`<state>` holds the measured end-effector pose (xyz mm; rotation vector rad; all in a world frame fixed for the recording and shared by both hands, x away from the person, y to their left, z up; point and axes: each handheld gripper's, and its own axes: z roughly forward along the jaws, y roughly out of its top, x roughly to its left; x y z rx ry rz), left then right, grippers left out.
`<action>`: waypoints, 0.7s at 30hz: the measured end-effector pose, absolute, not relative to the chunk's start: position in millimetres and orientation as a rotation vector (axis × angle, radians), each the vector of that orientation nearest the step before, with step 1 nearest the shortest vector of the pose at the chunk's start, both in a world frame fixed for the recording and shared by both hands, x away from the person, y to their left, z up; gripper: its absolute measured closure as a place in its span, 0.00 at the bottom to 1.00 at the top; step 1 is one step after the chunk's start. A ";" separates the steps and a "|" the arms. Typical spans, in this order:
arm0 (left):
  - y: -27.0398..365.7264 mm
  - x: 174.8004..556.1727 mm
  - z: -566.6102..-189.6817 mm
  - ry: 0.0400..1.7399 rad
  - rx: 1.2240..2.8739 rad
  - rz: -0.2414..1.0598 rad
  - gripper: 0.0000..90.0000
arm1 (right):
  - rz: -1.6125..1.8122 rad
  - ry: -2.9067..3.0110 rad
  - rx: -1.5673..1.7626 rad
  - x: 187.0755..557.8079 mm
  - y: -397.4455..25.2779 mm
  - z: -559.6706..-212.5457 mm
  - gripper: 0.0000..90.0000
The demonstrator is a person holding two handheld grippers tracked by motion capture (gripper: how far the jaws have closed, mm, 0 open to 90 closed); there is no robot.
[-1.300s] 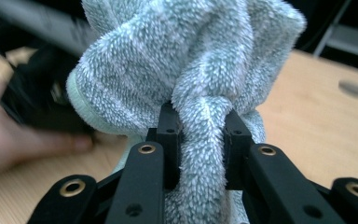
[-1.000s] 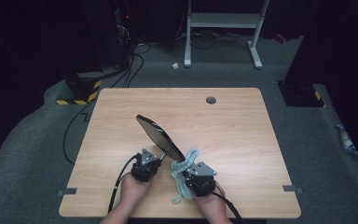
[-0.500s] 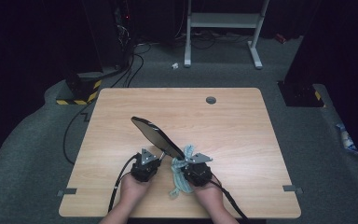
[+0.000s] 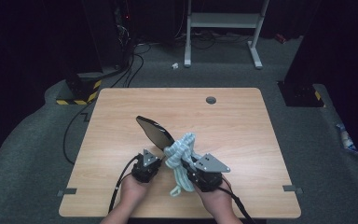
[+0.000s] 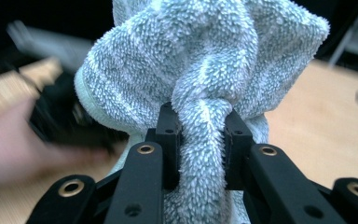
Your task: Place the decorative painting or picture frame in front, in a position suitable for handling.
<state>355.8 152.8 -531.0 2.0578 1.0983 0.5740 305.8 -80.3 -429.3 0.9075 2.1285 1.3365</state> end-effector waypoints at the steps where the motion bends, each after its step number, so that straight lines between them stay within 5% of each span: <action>1: 152.6 355.7 -531.0 1.095 2.059 0.576 0.98 | 1.347 2.118 0.892 306.3 -77.3 -423.2 0.81; 10: 153.2 356.3 -531.1 1.093 2.052 0.563 0.98 | 1.463 2.012 0.767 322.6 -46.4 -366.3 0.81; 21: 153.2 356.2 -531.1 1.083 2.062 0.558 0.98 | 1.478 1.908 0.841 324.3 -87.6 -351.1 0.81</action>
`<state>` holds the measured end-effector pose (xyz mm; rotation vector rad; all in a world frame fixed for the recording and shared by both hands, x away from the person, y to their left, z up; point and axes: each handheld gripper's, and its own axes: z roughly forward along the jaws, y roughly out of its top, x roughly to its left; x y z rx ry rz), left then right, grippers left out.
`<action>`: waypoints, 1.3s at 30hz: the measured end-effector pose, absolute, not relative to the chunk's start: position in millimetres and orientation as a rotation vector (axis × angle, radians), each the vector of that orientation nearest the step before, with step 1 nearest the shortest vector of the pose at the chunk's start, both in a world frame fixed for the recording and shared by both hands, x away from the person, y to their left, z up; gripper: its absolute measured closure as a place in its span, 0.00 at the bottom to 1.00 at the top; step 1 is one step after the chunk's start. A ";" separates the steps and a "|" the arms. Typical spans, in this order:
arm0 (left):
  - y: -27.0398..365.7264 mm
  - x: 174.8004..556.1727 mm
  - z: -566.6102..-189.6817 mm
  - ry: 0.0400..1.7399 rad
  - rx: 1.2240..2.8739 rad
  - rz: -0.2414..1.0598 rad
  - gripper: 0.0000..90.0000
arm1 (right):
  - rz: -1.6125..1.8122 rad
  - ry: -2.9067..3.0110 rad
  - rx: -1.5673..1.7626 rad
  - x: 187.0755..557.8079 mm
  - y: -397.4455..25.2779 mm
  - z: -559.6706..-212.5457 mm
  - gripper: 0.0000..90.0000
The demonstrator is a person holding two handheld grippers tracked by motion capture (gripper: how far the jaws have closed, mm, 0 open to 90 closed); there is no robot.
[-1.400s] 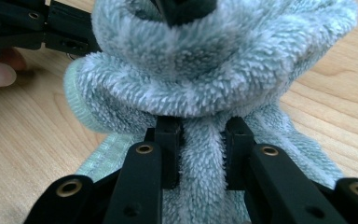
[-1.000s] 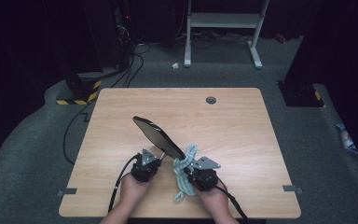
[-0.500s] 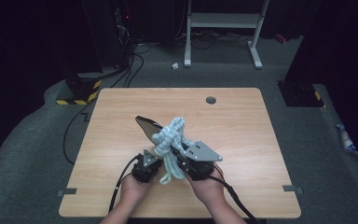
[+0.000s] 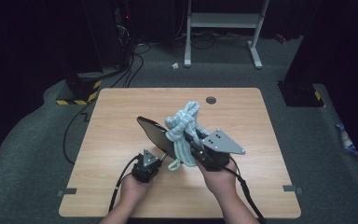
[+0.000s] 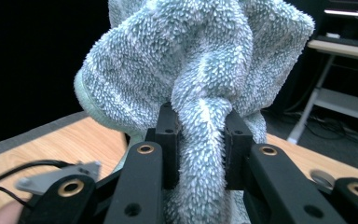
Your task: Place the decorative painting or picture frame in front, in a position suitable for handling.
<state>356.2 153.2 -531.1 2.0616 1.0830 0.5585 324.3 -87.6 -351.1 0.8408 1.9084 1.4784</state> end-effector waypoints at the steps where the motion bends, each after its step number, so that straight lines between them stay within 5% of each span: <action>1: 153.2 356.2 -531.1 1.083 2.062 0.558 0.98 | 1.474 1.904 0.851 325.5 -91.8 -352.6 0.81; 23: 153.9 356.4 -531.0 1.076 2.065 0.543 0.98 | 1.232 1.887 1.052 343.2 -162.4 -401.9 0.81; 39: 153.3 356.0 -530.9 1.070 2.072 0.551 0.97 | 0.871 1.946 1.346 373.6 -225.4 -494.2 0.80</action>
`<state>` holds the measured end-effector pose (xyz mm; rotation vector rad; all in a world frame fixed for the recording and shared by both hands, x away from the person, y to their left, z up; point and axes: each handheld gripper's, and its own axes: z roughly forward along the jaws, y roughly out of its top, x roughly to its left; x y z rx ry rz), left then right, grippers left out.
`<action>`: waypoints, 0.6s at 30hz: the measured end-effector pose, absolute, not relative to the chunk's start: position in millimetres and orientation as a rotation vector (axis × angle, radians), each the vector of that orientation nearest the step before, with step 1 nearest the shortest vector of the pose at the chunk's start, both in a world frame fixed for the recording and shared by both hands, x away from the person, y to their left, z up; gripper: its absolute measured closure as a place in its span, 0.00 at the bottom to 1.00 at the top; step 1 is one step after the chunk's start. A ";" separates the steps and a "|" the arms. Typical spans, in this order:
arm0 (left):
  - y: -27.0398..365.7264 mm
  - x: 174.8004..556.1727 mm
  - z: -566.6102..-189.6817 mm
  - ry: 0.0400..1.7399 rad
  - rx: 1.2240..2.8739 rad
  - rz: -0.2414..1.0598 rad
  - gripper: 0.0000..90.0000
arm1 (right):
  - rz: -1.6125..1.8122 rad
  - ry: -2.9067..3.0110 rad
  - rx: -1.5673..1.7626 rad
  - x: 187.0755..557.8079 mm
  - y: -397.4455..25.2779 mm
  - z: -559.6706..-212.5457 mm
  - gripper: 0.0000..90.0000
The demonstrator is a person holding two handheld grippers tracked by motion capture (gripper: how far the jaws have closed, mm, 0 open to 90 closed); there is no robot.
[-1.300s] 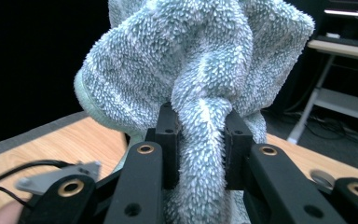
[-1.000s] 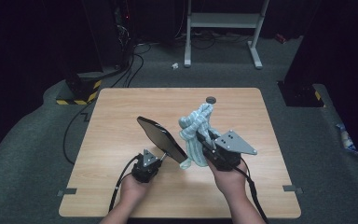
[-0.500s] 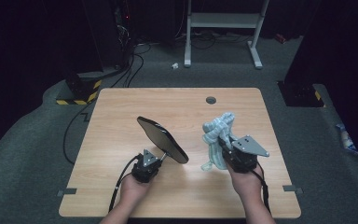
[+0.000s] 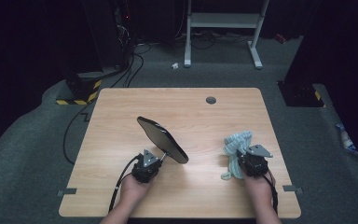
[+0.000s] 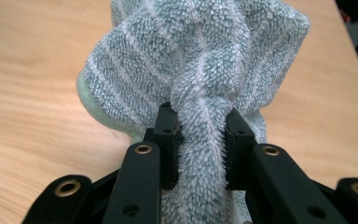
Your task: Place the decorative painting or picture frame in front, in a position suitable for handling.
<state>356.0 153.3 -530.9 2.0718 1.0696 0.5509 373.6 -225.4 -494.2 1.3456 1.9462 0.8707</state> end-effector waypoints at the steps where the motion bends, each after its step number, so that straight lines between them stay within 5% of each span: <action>1: 153.2 355.9 -530.9 1.069 2.072 0.552 0.97 | 0.857 1.952 1.355 373.9 -227.4 -498.3 0.79; 6: 152.9 355.7 -530.8 1.068 2.075 0.555 0.96 | 0.812 1.977 1.387 374.5 -231.0 -512.1 0.72; 10: 153.7 356.2 -530.8 1.073 2.068 0.545 0.92 | 0.806 2.000 1.408 376.4 -230.1 -515.7 0.53; 18: 155.2 357.6 -531.0 1.091 2.055 0.530 0.69 | 0.922 1.946 1.343 360.5 -221.1 -490.9 0.35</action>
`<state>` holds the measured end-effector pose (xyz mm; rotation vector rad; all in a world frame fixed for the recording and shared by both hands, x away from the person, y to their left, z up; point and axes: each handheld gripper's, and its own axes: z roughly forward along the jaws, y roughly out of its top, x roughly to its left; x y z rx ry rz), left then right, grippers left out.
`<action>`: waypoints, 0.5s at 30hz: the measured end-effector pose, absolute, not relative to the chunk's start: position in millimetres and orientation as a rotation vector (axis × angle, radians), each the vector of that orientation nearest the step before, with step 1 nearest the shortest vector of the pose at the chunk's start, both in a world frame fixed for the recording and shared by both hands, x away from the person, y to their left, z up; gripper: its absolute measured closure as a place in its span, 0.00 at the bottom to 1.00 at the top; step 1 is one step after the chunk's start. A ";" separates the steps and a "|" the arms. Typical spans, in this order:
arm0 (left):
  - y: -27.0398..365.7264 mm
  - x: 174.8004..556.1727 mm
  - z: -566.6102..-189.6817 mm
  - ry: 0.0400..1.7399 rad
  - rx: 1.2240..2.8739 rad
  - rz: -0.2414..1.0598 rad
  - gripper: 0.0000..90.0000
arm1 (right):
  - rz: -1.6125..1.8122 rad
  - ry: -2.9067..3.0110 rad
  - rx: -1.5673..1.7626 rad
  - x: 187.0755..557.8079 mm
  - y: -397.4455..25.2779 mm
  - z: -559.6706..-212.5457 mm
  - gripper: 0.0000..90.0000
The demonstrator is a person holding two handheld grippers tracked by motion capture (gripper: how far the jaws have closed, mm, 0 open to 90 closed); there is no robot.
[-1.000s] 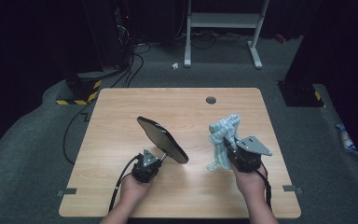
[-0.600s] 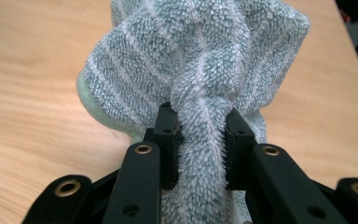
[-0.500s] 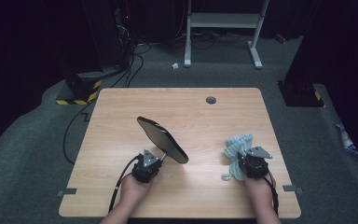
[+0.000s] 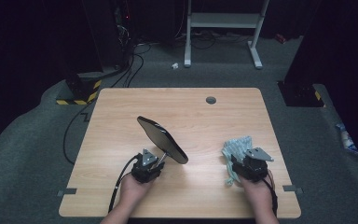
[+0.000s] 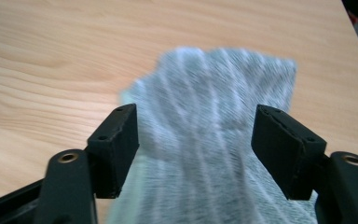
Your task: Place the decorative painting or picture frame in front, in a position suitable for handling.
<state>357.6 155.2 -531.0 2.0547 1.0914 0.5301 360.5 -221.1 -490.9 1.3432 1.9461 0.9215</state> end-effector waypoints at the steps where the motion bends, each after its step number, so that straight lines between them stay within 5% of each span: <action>1: 155.0 357.5 -531.0 1.090 2.057 0.531 0.65 | 0.940 1.946 1.327 356.2 -217.9 -487.4 0.34; 15: 163.4 347.3 -531.5 1.073 2.074 0.504 0.42 | 0.970 2.173 1.120 312.7 -164.7 -509.8 0.36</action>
